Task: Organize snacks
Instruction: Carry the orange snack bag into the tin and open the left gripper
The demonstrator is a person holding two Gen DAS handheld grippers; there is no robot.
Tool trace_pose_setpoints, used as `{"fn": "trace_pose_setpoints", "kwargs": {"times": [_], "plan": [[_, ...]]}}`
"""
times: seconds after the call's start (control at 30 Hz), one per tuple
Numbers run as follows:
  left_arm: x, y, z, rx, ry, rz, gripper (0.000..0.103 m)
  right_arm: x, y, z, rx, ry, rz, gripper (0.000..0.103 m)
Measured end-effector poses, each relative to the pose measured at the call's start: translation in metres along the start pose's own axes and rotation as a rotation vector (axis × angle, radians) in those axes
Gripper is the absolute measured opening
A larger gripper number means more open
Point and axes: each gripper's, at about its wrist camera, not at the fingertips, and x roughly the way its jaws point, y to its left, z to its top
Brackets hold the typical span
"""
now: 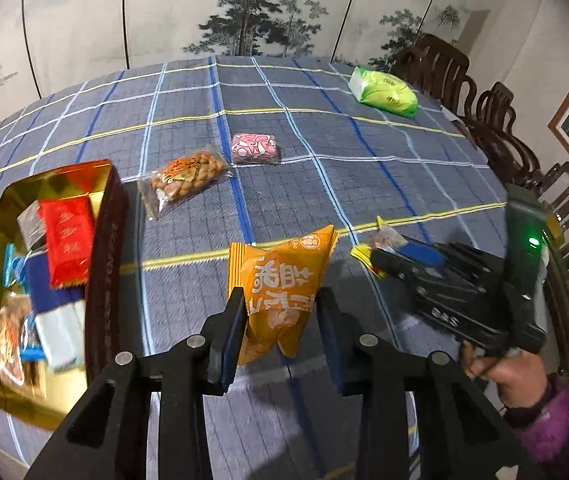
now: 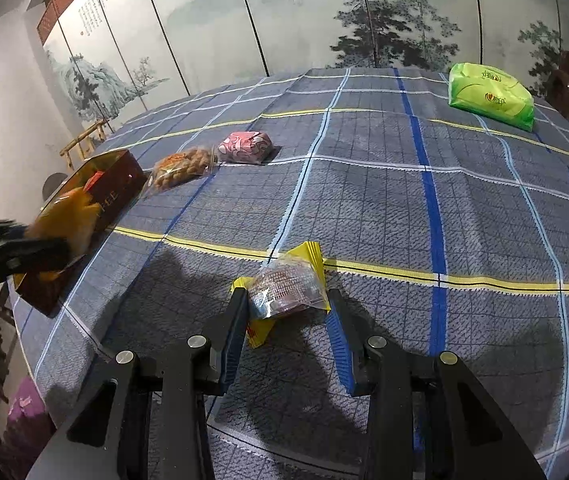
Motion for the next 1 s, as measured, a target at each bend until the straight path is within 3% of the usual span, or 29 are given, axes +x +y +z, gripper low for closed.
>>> {"fn": "trace_pose_setpoints", "kwargs": {"times": [0.2,0.47,1.0], "plan": [[-0.03,0.014,-0.014,-0.015,-0.045,0.024,0.032,0.001,0.001,0.0,-0.009,-0.002,-0.023,0.04],[-0.061,0.056,-0.023,-0.065,-0.109,0.118,0.033,0.001,0.003,-0.001,-0.023,-0.003,-0.044,0.04],[-0.076,0.121,-0.034,-0.138,-0.159,0.29,0.033,0.003,0.007,-0.001,-0.043,-0.002,-0.071,0.04]]}}
